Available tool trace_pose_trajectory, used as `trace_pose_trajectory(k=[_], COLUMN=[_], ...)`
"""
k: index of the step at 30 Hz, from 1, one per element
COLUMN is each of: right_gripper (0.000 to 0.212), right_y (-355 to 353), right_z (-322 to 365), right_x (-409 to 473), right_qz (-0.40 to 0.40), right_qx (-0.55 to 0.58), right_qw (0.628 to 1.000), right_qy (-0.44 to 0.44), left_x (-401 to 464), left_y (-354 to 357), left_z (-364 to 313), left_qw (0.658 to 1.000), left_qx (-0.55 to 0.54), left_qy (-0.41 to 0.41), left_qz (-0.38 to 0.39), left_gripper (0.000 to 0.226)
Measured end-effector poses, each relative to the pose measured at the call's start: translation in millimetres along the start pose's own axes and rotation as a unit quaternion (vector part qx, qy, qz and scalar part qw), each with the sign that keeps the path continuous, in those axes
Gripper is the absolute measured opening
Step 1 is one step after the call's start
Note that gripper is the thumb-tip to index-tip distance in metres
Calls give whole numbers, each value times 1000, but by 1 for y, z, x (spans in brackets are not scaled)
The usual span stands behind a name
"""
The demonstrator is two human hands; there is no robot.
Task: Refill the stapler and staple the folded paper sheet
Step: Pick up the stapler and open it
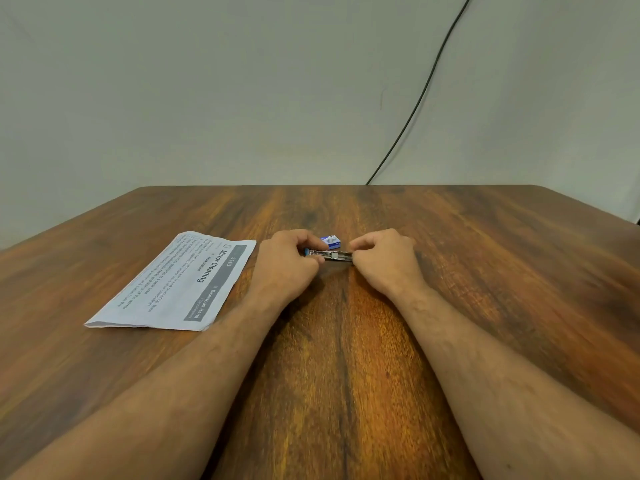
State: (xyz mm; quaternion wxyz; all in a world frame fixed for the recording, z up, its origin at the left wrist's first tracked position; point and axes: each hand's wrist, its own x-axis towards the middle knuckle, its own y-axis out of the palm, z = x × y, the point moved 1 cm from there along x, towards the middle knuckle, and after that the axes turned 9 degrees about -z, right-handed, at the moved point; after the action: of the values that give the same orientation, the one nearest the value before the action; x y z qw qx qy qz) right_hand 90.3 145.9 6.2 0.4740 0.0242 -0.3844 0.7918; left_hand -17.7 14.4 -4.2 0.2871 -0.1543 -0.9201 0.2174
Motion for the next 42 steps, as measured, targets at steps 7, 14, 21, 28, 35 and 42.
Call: trace_pose_trajectory(k=[7,14,21,28,35,42], right_gripper=[30,24,21,21,21,25], right_y=[7,11,8,8,7,9], right_z=[-1,-4,-1,-1,-1,-1], right_x=[2,2,-1,-2,0,0], right_qz=[5,-26,-23,-26,-40,-47], right_qx=[-23,2,9,14,14,18], right_qw=[999,994,992,992,995,994], right_qy=[-43,-103,-128,-123,-90,-98], left_x=[-5,-11,-9,-7,-3,-2], left_y=[-2,-7,-7,-3,-1,0], left_z=[-7,-12,-14,-8,-2,-3], left_qw=[1000,999,999,999,1000,999], left_qx=[-12,-50,29,11,23,51], left_qy=[13,15,28,30,13,-1], left_qz=[6,6,3,4,-1,-15], left_gripper=[78,107,42,43,13,11])
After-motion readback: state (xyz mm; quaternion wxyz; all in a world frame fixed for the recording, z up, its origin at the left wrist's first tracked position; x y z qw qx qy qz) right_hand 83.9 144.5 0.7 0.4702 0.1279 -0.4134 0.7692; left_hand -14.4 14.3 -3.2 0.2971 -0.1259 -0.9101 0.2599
